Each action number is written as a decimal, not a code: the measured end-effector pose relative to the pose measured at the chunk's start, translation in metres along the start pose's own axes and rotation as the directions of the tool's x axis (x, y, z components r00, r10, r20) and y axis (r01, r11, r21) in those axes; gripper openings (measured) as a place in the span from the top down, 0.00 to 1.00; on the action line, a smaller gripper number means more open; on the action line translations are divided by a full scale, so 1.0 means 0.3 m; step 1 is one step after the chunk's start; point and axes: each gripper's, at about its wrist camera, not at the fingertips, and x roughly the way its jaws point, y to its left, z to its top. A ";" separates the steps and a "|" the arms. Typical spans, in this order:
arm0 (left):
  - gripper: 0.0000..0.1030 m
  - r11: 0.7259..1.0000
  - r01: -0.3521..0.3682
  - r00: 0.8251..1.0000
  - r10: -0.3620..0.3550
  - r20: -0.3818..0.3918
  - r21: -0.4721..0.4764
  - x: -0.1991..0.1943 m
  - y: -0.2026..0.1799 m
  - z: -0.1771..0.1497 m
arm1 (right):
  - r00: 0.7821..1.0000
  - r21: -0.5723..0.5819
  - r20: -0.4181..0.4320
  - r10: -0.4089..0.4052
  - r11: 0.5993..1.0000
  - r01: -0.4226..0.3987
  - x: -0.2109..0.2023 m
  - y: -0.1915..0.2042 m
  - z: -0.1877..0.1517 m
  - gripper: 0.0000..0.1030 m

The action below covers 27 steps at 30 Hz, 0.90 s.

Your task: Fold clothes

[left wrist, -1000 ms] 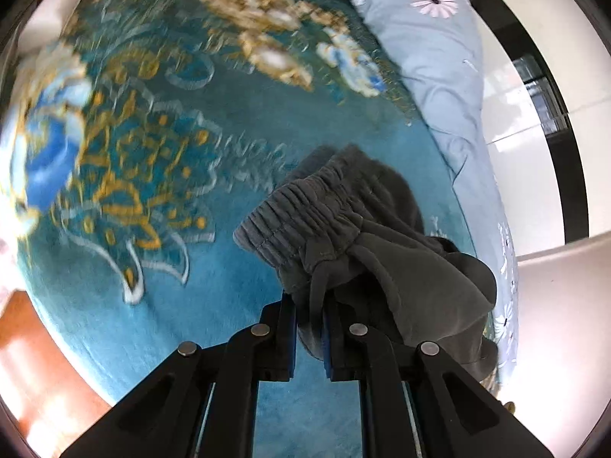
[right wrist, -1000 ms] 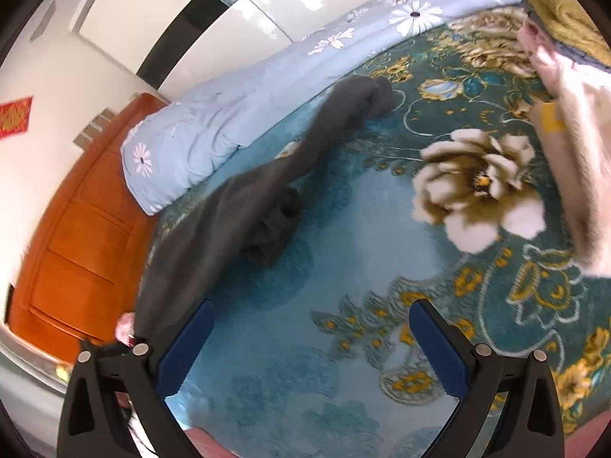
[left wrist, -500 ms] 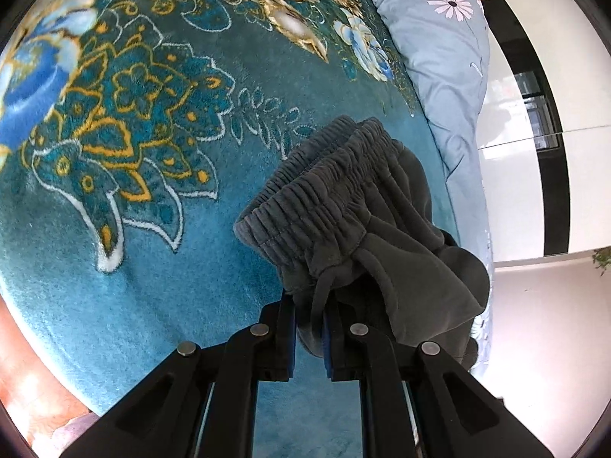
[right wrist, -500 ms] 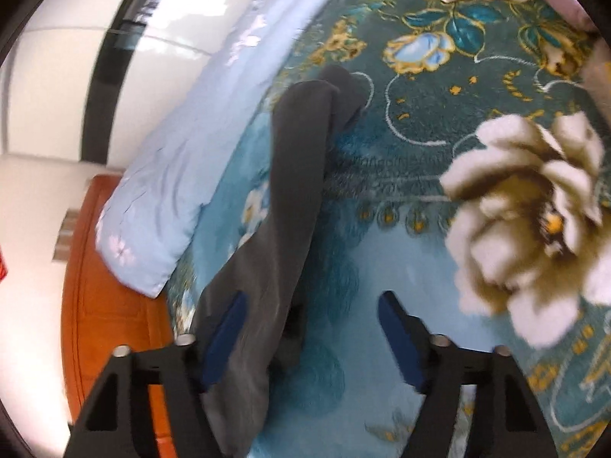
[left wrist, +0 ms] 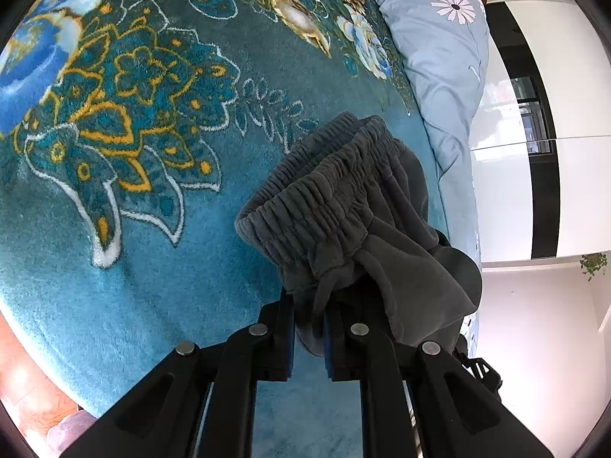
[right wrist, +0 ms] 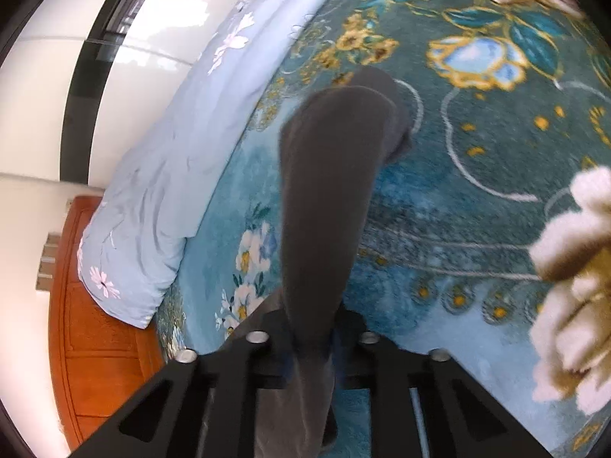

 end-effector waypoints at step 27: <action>0.91 0.989 -0.130 0.987 0.123 0.102 0.068 -0.024 -0.086 -0.012 | 0.975 0.028 -0.190 -0.117 0.992 0.125 -0.324 -0.491 -0.574 0.95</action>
